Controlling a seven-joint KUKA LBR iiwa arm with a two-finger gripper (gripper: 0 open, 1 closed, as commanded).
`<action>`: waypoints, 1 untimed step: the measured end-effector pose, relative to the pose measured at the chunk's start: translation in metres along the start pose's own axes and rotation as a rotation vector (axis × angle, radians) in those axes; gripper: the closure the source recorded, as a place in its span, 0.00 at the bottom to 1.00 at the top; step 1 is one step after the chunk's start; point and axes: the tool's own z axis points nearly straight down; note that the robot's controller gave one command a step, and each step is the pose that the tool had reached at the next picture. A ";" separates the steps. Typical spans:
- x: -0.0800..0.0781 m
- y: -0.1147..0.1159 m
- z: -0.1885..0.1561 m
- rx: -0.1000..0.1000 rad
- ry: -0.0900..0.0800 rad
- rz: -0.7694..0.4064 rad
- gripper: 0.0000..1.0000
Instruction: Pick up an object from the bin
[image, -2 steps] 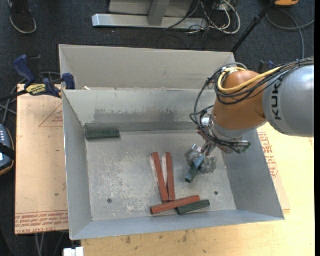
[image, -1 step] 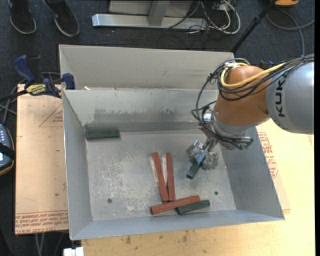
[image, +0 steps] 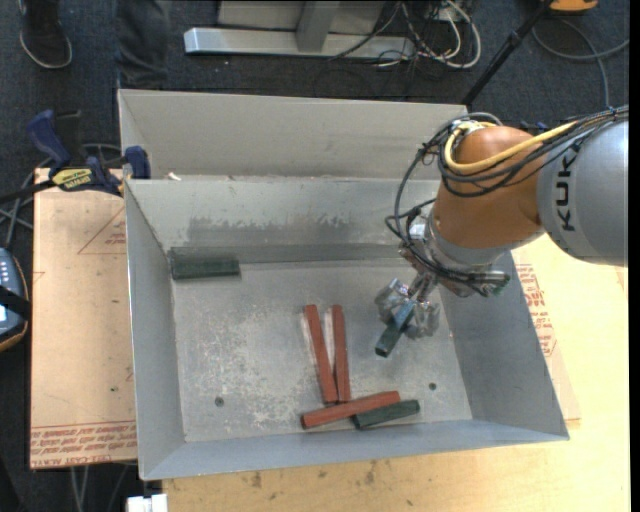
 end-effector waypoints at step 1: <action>0.000 0.000 -0.013 0.001 0.000 0.001 1.00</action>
Offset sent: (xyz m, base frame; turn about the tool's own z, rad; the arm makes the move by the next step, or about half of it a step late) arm -0.0001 -0.0001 0.0053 0.0000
